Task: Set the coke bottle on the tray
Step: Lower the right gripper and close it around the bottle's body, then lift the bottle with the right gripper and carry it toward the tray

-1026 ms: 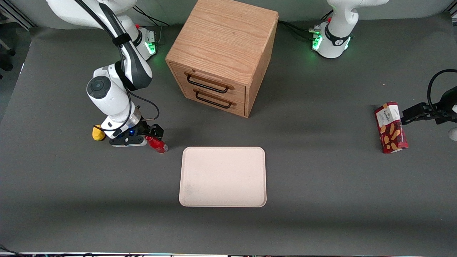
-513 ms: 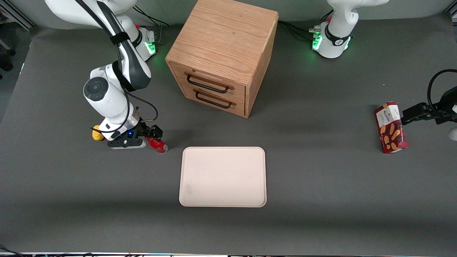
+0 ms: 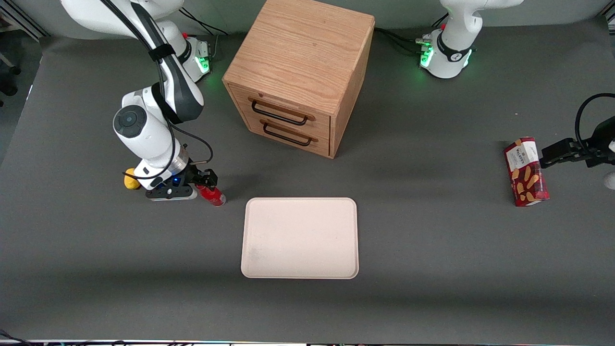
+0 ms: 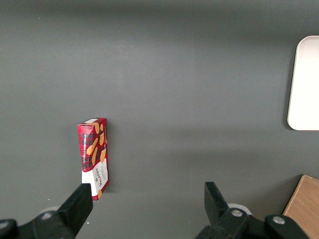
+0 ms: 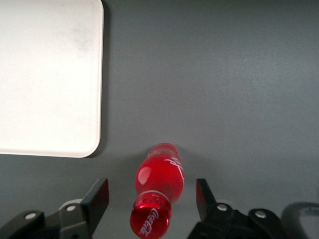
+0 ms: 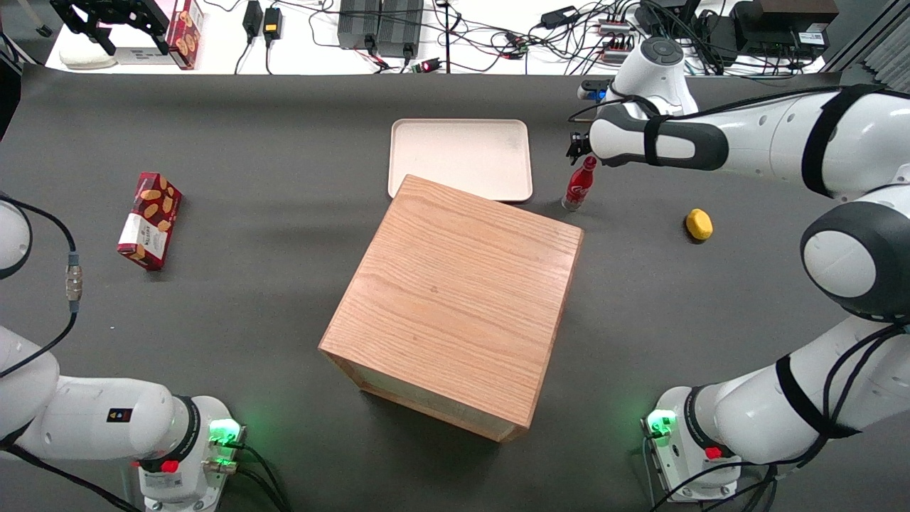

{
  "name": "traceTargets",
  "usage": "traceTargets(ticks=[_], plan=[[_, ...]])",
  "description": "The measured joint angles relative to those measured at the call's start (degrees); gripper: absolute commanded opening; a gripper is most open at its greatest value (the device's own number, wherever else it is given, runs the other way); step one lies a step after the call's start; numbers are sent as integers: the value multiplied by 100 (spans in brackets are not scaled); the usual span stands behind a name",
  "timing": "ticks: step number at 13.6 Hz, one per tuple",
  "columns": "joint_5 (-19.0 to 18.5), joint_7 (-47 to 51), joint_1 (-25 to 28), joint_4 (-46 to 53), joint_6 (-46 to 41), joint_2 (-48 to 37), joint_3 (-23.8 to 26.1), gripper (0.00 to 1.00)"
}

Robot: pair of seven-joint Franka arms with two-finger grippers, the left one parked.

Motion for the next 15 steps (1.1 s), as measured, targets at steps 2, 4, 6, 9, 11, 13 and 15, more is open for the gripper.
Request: traceTargets(ticks=[2, 4, 6, 9, 11, 13, 15], plan=[[0, -2, 0, 0, -4, 3, 0, 0], [-12, -4, -1, 6, -9, 1, -9, 0], [-12, -5, -1, 8, -10, 2, -11, 0], [-12, -6, -1, 72, -151, 5, -10, 0], [-12, -6, -1, 427, -778, 4, -11, 0], [-12, -6, -1, 1040, -1633, -8, -11, 0], [-12, -6, -2, 1673, -2504, -40, -11, 0]])
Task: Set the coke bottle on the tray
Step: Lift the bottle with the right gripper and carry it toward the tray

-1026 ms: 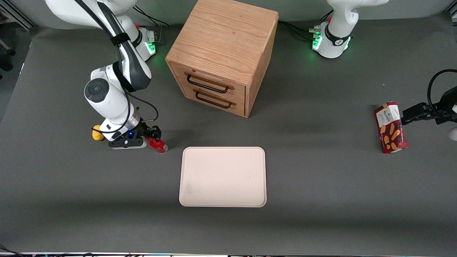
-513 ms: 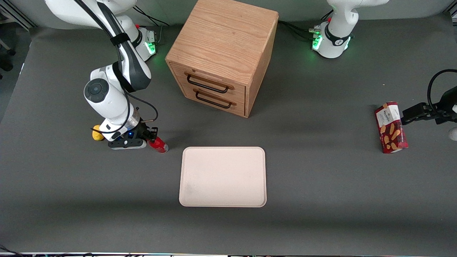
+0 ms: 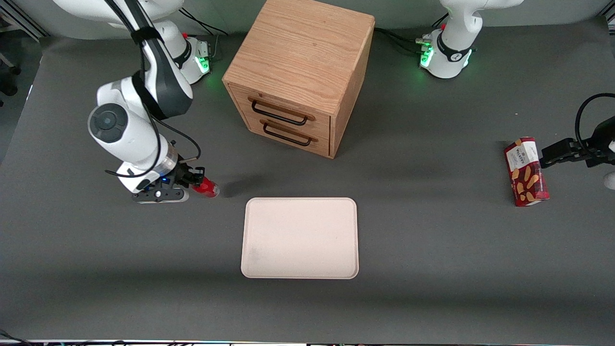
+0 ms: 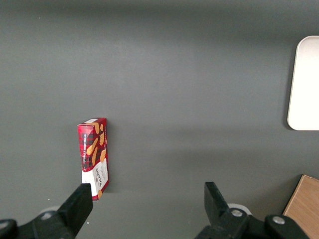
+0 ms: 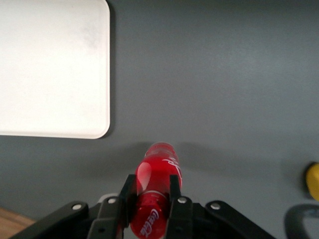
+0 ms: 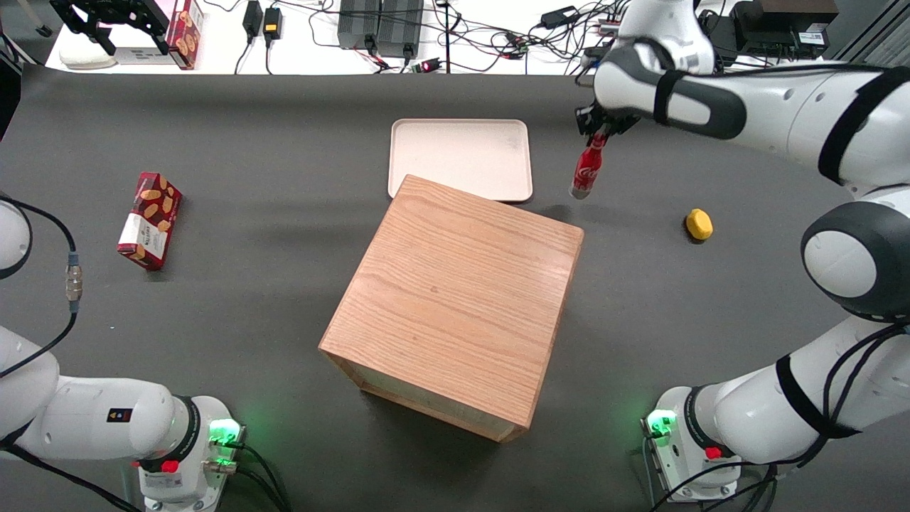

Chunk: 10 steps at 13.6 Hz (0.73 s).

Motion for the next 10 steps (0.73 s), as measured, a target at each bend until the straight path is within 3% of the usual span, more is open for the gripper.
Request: traceTargets(ticks=[6, 10], plan=[[2, -98, -25, 1709, -2181, -134, -37, 0], [7, -266, -58, 2609, -3194, -276, -71, 0]])
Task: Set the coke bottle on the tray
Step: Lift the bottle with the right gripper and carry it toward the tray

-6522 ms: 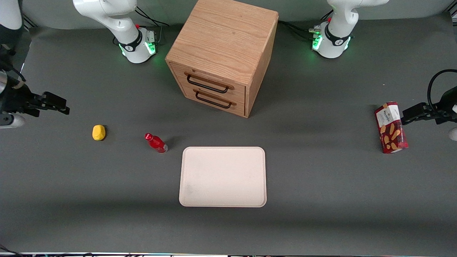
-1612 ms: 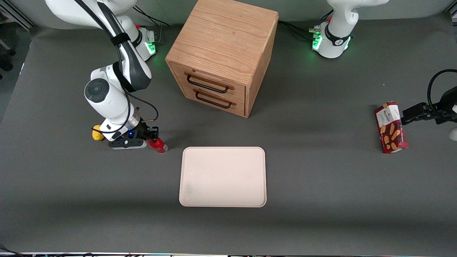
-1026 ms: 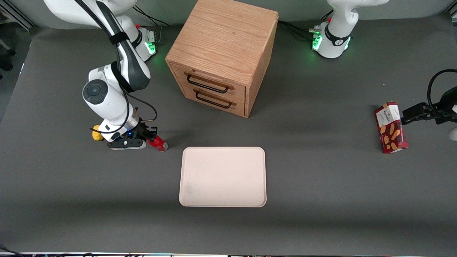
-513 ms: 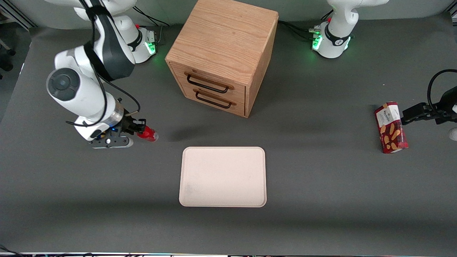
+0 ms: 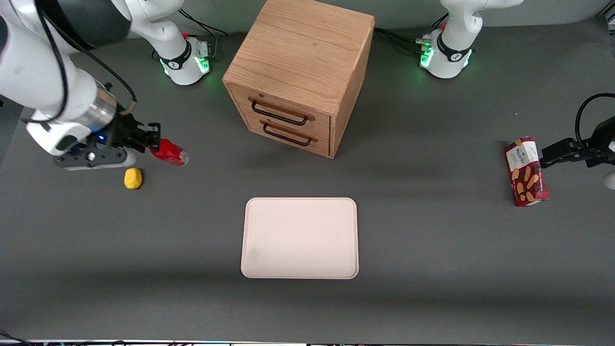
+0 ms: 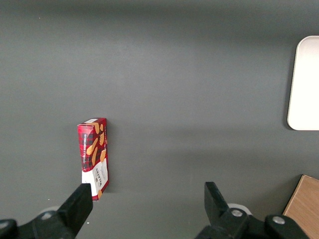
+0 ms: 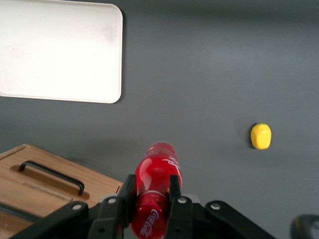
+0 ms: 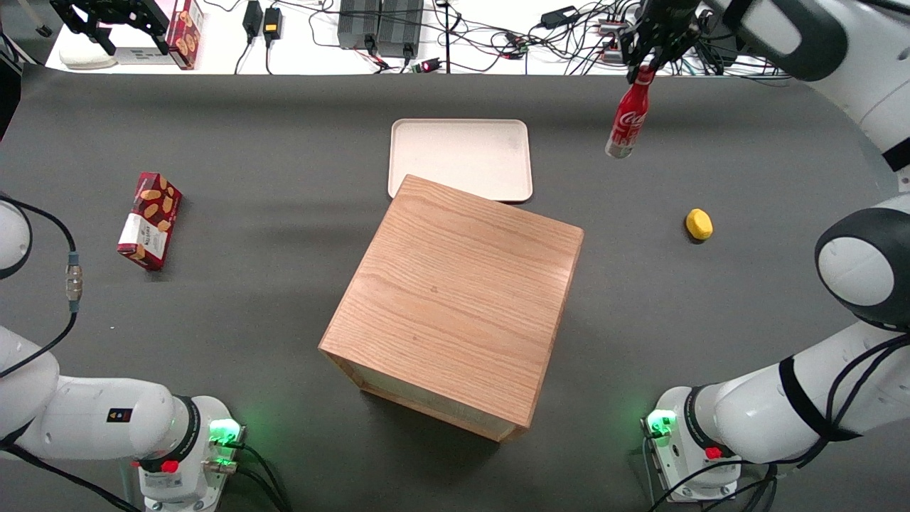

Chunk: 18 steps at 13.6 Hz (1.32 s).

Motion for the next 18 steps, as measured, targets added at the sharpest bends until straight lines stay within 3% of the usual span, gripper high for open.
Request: traceTargets(ticks=[7, 18], plan=[[185, -25, 6, 589, -187, 214, 72, 0], [306, 1050, 69, 2482, 249, 2290, 663, 0]])
